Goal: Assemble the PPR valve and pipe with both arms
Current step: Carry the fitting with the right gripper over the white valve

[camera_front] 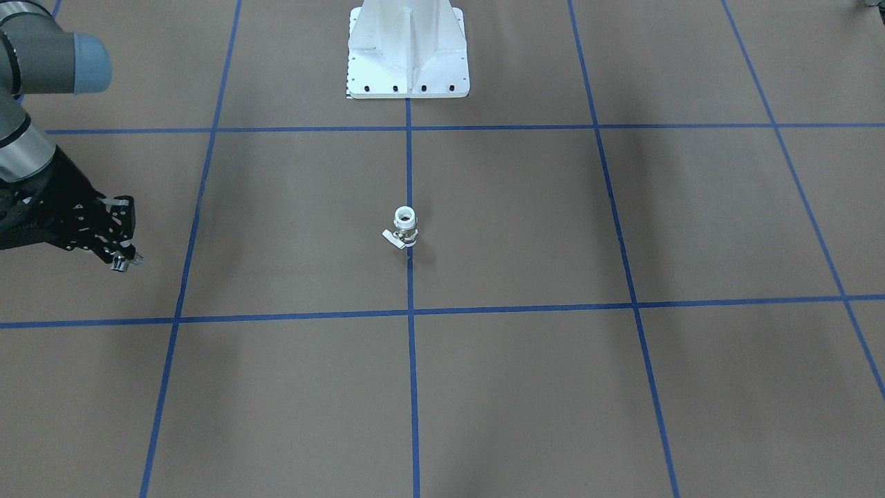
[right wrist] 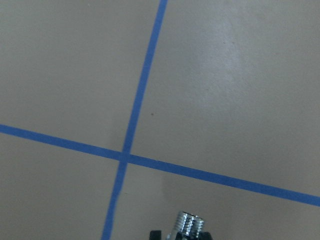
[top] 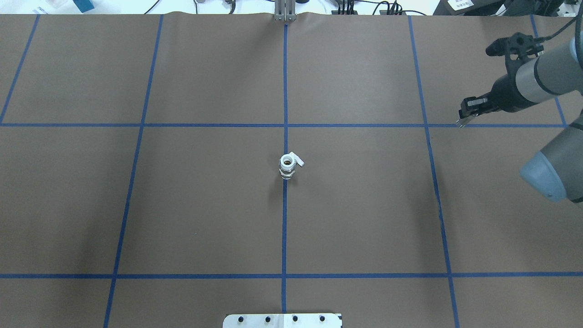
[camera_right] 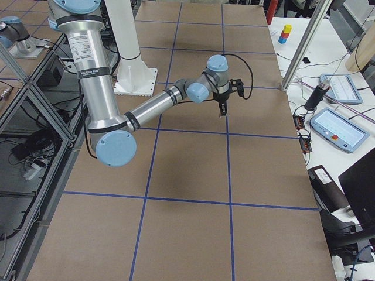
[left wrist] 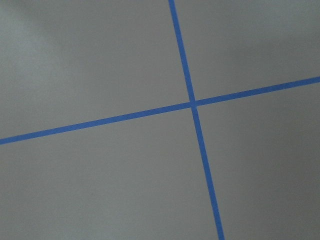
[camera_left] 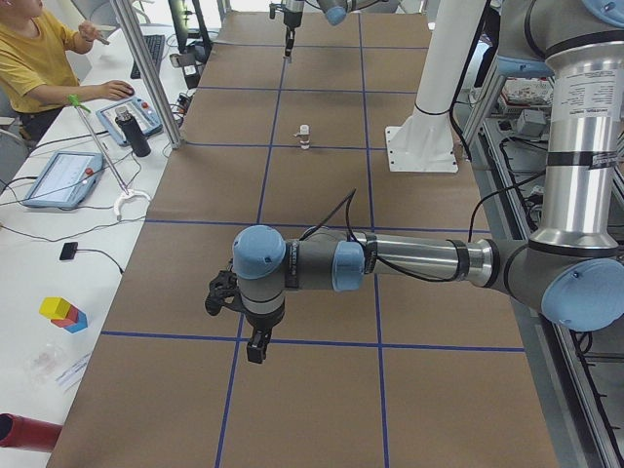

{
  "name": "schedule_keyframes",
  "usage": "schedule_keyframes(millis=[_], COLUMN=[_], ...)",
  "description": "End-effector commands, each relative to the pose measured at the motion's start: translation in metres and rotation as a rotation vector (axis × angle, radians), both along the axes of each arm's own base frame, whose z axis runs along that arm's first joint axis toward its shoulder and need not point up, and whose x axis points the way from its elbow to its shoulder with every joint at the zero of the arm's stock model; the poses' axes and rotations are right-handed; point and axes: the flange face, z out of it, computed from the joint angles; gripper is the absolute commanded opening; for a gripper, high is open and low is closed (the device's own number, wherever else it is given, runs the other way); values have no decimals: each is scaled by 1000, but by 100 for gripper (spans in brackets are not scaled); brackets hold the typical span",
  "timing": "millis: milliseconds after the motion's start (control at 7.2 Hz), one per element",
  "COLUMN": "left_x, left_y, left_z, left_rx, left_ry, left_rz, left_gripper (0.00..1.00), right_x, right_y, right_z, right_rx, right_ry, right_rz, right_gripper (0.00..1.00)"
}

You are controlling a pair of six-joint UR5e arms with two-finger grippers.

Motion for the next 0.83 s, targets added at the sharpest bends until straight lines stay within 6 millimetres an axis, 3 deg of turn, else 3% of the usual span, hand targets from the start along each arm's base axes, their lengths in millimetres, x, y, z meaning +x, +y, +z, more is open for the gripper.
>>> schedule_keyframes(millis=[0,139,278,556,694], left_x=[0,0,3,7,7], left_y=[-2,-2,-1,3,7], left_z=[-6,-3,-2,13,18], left_rx=[13,5,-4,-27,-37], left_ry=[1,3,36,90,85], left_rz=[-1,-1,-3,1,3], left_gripper=[100,100,100,100,100], right_x=[-72,-108,-129,-169,-193], right_y=[17,28,27,25,31], right_z=[-106,-136,-161,-190,-194], right_rx=[-141,-162,-218,-243,-263], right_ry=[-53,-26,-15,24,36], right_rz=[99,149,207,231,242], right_gripper=[0,0,0,0,0])
